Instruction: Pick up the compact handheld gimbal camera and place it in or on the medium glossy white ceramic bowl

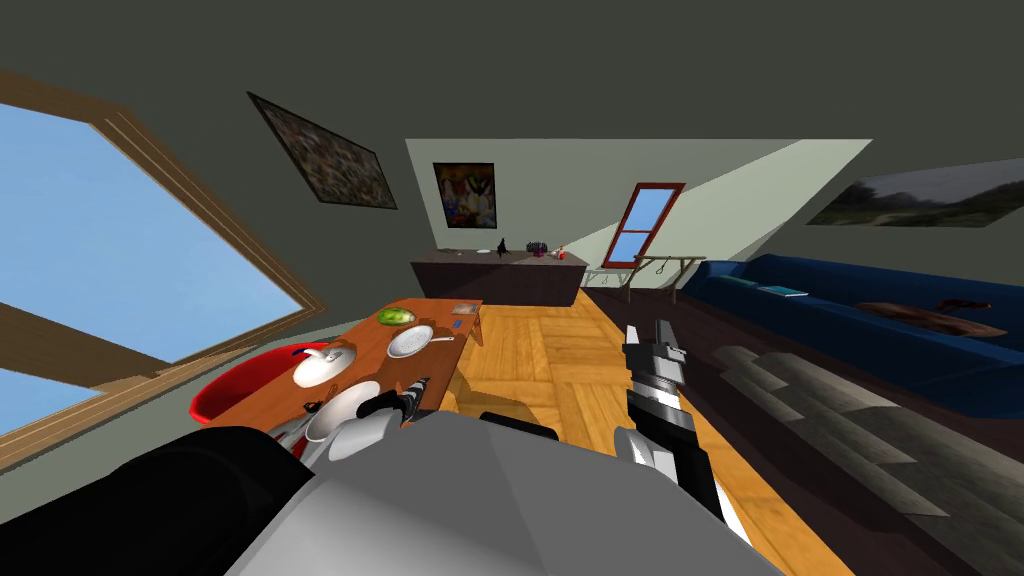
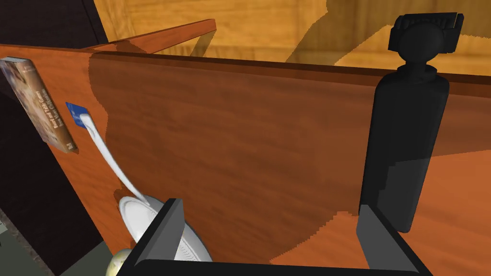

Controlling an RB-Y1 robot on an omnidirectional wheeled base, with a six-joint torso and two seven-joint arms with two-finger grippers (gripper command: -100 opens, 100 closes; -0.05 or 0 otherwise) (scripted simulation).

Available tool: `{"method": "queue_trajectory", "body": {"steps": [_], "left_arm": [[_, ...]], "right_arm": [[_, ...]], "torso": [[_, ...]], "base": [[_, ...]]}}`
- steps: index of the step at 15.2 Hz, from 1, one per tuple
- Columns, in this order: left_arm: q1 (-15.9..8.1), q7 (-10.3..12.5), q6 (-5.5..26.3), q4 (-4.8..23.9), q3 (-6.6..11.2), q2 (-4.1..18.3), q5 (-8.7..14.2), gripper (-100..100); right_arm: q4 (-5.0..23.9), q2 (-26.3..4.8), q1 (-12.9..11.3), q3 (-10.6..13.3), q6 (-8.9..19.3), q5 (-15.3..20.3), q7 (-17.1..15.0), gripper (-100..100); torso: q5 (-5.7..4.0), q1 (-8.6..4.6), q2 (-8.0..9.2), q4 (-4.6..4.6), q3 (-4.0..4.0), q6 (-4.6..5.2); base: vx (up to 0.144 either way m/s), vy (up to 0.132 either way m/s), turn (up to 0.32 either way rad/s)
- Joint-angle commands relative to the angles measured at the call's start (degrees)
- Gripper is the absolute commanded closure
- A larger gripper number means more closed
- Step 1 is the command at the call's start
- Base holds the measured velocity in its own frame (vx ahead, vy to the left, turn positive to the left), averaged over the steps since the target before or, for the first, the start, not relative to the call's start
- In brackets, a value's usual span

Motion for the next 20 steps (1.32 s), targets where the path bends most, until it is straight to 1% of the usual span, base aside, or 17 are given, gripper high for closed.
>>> {"method": "queue_trajectory", "body": {"steps": [1,2,3,4,5,6,7,8,9,10,11,12,15,16,17,18,20], "left_arm": [[0.56,-0.76,2.86,1.42,0.92,0.28,1.56,-100],[0.56,-0.76,4.22,1.42,0.92,0.28,1.56,-100],[0.56,-0.76,4.25,1.42,0.92,0.28,1.56,-100],[0.79,-1.18,6.18,2.22,1.56,0.31,2.38,-100],[0.79,-1.18,7.04,2.22,1.56,0.31,2.38,-100],[0.79,-1.18,7.04,2.22,1.56,0.31,2.38,-100],[1.02,-1.58,9.19,2.98,2.16,0.32,3.16,-100],[1.02,-1.58,9.7,2.98,2.16,0.32,3.16,-100],[1.24,-1.96,11.38,3.7,2.74,0.31,3.89,-100],[1.24,-1.96,12.2,3.7,2.74,0.31,3.89,-100],[1.44,-2.31,13.6,4.36,3.27,0.3,4.58,-100],[1.44,-2.31,14.54,4.36,3.27,0.3,4.58,-100],[1.8,-2.94,18.1,5.55,4.22,0.25,5.8,-100],[1.8,-2.94,18.69,5.55,4.22,0.25,5.8,-100],[1.95,-3.21,20.3,6.05,4.63,0.21,6.32,-100],[1.95,-3.21,20.47,6.05,4.63,0.21,6.32,-100],[2.2,-3.64,23.32,6.87,5.29,0.14,7.16,-100]], "right_arm": [[0.0,0.0,0.0,0.0,0.0,0.0,0.0,0],[0.0,0.0,0.0,0.0,0.0,0.0,0.0,0],[0.0,0.0,0.0,0.0,0.0,0.0,0.0,0],[0.0,0.0,0.0,0.0,0.0,0.0,0.0,0],[0.0,0.0,0.0,0.0,0.0,0.0,0.0,0],[0.0,0.0,0.0,0.0,0.0,0.0,0.0,0],[0.0,0.0,0.0,0.0,0.0,0.0,0.0,0],[0.0,0.0,0.0,0.0,0.0,0.0,0.0,0],[0.0,0.0,0.0,0.0,0.0,0.0,0.0,0],[0.0,0.0,0.0,0.0,0.0,0.0,0.0,0],[0.0,0.0,0.0,0.0,0.0,0.0,0.0,0],[0.0,0.0,0.0,0.0,0.0,0.0,0.0,0],[0.0,0.0,0.0,0.0,0.0,0.0,0.0,0],[0.0,0.0,0.0,0.0,0.0,0.0,0.0,0],[0.0,0.0,0.0,0.0,0.0,0.0,0.0,0],[0.0,0.0,0.0,0.0,0.0,0.0,0.0,0],[0.0,0.0,0.0,0.0,0.0,0.0,0.0,0]], "torso": [[0.0,0.0,0.0,0.0,0.0,0.0],[0.0,0.01,-0.05,-0.01,-0.03,0.0],[0.0,0.02,-0.07,-0.02,-0.04,-0.01],[0.0,0.01,-0.03,-0.01,-0.02,-0.01],[0.0,0.01,-0.02,-0.01,-0.01,-0.01],[0.0,0.01,-0.02,-0.01,-0.01,0.0],[0.0,-0.01,0.03,0.0,0.01,-0.01],[-0.01,-0.01,0.05,0.01,0.03,-0.01],[0.0,-0.01,0.06,0.01,0.03,-0.01],[0.0,0.0,0.03,0.0,0.02,-0.01],[0.0,0.0,0.0,0.0,0.0,-0.01],[0.0,0.01,-0.03,-0.01,-0.01,0.0],[0.0,0.01,0.0,-0.01,0.0,-0.01],[0.0,0.01,0.01,0.0,0.0,0.0],[0.0,0.0,0.02,0.0,0.01,-0.01],[-0.01,-0.01,0.02,0.0,0.01,-0.01],[-0.01,-0.02,0.04,0.0,0.02,-0.01]], "base": [[0.084,0.01,-0.07],[0.085,0.013,-0.051],[0.058,0.01,-0.008],[0.062,0.011,-0.043],[0.065,0.01,-0.049],[0.041,0.007,-0.018],[0.04,0.006,-0.052],[0.046,0.007,-0.045],[0.061,0.011,-0.055],[0.067,0.012,-0.042],[0.074,0.011,-0.049],[0.069,0.017,-0.042],[0.059,0.014,-0.042],[0.052,0.009,-0.037],[0.055,0.008,-0.043],[0.051,0.009,-0.03],[0.051,0.008,-0.043]]}}
